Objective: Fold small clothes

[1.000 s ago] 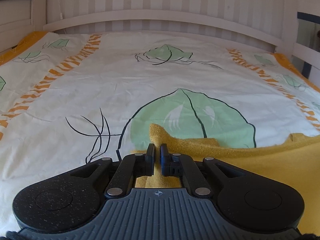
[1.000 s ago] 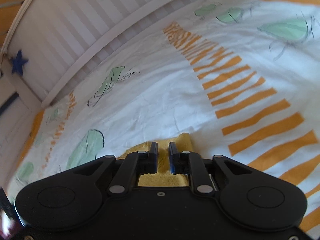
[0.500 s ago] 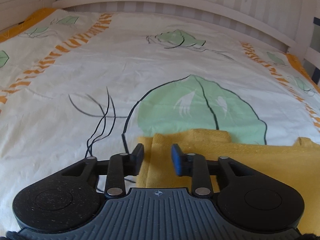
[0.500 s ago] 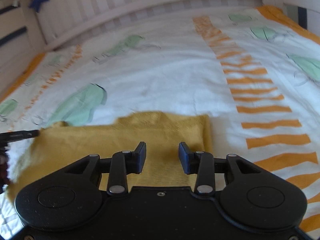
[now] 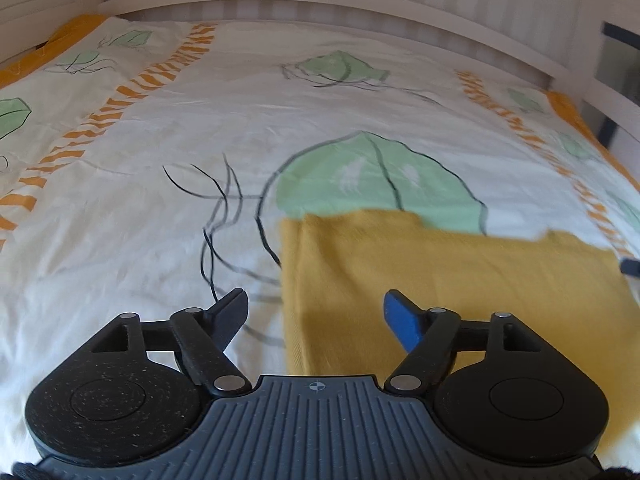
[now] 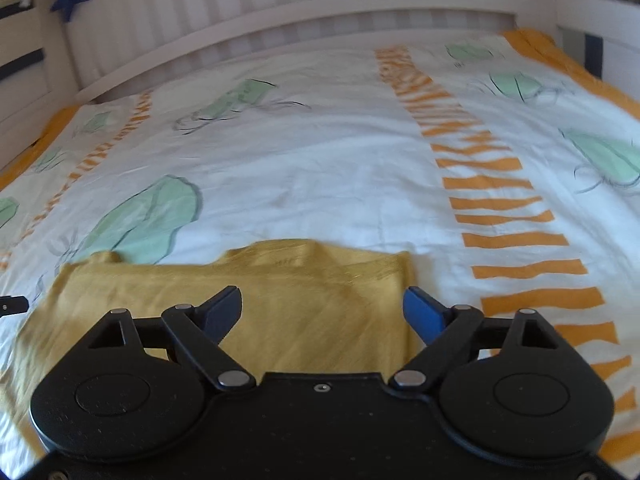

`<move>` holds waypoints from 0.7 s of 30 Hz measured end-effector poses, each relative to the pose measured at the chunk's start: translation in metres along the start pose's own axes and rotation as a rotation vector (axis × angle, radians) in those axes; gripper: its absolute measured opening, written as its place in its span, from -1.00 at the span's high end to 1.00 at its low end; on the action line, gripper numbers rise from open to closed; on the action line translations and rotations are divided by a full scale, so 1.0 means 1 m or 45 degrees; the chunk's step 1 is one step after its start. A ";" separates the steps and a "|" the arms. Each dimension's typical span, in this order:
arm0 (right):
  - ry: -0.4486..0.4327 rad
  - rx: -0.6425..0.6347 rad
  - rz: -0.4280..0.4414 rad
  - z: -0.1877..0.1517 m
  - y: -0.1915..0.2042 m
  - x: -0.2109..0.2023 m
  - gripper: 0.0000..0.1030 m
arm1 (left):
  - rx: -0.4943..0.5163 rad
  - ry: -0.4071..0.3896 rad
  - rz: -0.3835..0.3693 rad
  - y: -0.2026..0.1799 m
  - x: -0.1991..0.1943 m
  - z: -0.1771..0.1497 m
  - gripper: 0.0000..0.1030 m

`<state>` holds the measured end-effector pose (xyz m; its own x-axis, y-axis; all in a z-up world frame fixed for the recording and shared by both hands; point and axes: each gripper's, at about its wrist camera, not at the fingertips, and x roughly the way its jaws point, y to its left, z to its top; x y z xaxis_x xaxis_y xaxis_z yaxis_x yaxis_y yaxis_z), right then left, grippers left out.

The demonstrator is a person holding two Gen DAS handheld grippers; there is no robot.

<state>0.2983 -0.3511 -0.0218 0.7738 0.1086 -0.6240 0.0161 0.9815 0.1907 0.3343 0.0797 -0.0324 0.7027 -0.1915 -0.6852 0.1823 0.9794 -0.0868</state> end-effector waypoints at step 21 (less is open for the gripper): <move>0.112 -0.286 -0.063 -0.111 0.056 -0.053 -0.99 | 0.001 0.128 -0.013 0.002 -0.025 -0.084 -0.62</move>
<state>0.1881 -0.2843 -0.0625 0.7173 0.0635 -0.6939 -0.0967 0.9953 -0.0089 0.2594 0.0923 -0.0759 0.6282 -0.1937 -0.7535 0.1893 0.9775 -0.0935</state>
